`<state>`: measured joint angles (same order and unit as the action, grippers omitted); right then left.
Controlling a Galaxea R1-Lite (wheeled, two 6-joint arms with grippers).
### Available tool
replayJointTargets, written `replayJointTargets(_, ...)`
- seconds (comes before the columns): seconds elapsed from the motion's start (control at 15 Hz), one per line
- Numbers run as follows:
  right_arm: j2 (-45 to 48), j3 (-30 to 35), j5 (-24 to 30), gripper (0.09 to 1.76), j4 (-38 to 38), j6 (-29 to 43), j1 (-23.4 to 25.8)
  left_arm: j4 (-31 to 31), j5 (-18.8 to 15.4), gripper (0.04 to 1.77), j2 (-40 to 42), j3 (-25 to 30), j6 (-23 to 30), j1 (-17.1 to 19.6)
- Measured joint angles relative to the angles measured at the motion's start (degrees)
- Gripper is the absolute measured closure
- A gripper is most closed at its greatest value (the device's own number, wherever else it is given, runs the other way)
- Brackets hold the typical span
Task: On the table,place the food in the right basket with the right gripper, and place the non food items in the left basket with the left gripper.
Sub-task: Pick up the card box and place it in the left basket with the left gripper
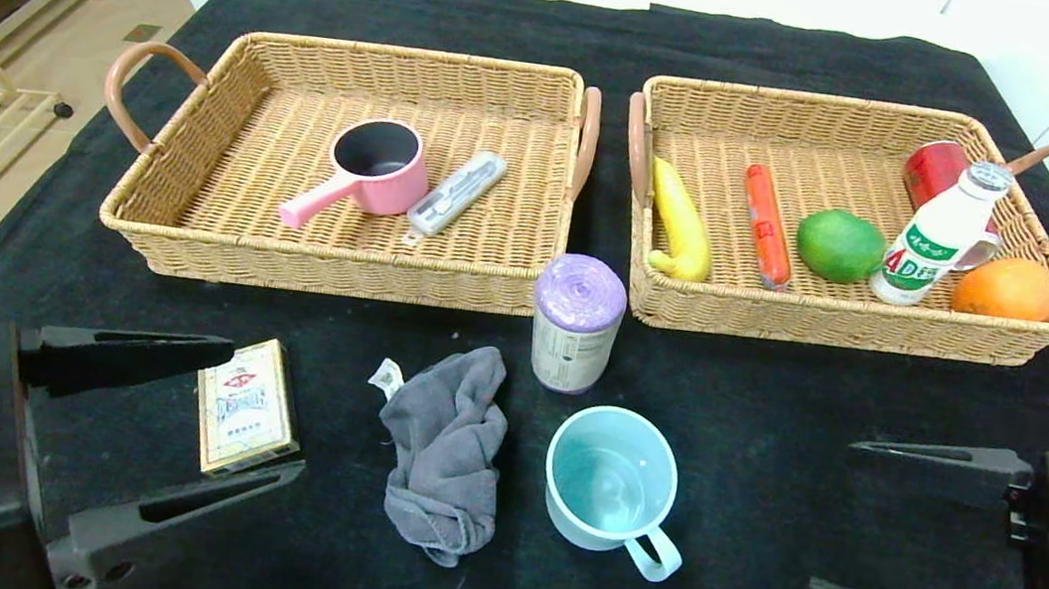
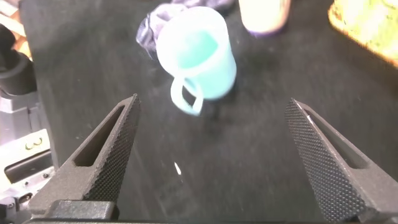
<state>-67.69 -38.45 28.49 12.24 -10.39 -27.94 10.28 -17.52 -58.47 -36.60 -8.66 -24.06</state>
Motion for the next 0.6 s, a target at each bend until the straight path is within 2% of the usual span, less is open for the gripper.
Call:
replayJointTargets(0.33, 1.55, 2.73, 1.96, 0.15, 2.12, 0.06, 3.47, 0.24, 0.16, 0.09, -0.02, -0.17, 0.06, -0.02)
replayJointTargets(0.6, 2.16, 2.99, 1.99, 0.15, 2.26, -0.05, 3.80, 0.17, 3.02, 0.09, 0.39, -0.56, 0.01, -0.02)
